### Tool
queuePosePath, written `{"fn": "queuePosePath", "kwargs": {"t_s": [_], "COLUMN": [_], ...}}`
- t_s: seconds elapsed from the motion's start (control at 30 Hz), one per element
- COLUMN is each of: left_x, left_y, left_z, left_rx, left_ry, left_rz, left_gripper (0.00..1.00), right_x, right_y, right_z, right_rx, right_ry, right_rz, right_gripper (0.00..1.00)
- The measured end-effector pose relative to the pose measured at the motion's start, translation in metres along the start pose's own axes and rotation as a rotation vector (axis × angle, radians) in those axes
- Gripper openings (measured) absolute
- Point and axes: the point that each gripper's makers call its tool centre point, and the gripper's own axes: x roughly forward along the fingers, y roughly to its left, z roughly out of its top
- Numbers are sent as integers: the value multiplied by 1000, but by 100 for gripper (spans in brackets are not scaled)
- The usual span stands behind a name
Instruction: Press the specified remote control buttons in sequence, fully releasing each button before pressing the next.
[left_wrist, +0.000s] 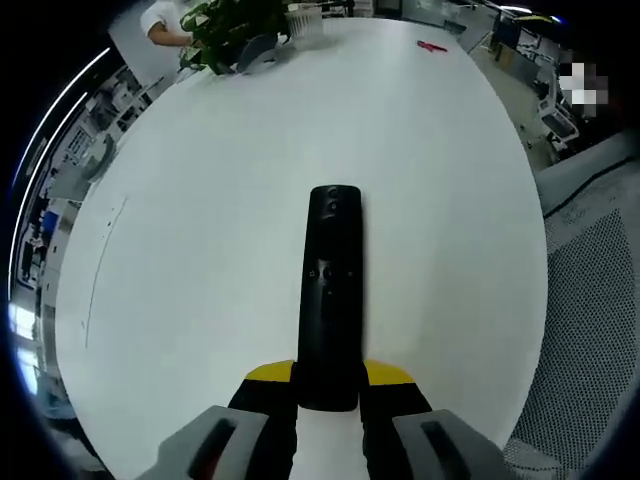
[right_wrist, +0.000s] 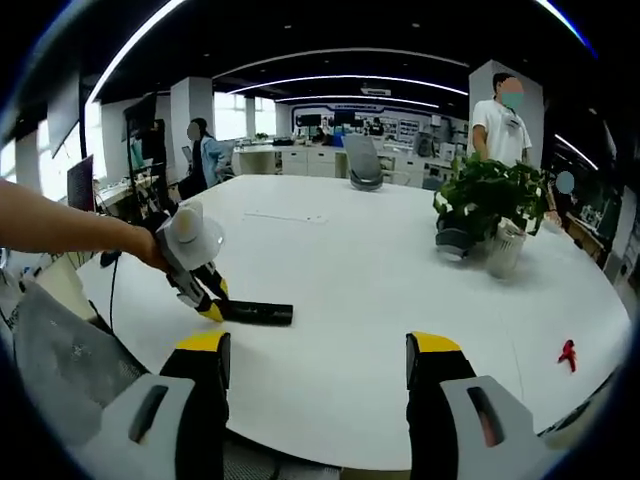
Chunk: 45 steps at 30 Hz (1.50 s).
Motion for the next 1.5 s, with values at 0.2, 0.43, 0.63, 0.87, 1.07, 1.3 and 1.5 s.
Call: {"fn": "queuePosePath", "kwargs": {"t_s": [0.2, 0.43, 0.63, 0.87, 1.07, 1.3, 1.5], "left_x": [-5, -10, -13, -17, -17, -19, -18], "left_y": [-18, -41, -59, -76, -89, -96, -99], "left_z": [-6, -12, -13, -16, -19, -23, -23], "left_rx": [5, 46, 115, 125, 117, 85, 103], "left_ry": [-29, -41, -48, -71, -98, -135, -159], "left_rz": [-16, -19, -25, -54, -59, -73, -91], "left_gripper": [23, 23, 23, 23, 23, 23, 23], "right_x": [4, 8, 20, 42, 66, 90, 100], "right_y": [13, 23, 29, 43, 54, 59, 62], "right_z": [-2, 4, 24, 38, 31, 21, 2], "right_rx": [0, 6, -36, -98, -126, -108, -91], "right_ry": [36, 55, 54, 58, 105, 158, 216], "right_rz": [74, 153, 191, 246, 295, 327, 340], "right_gripper": [73, 63, 52, 44, 35, 29, 19]}}
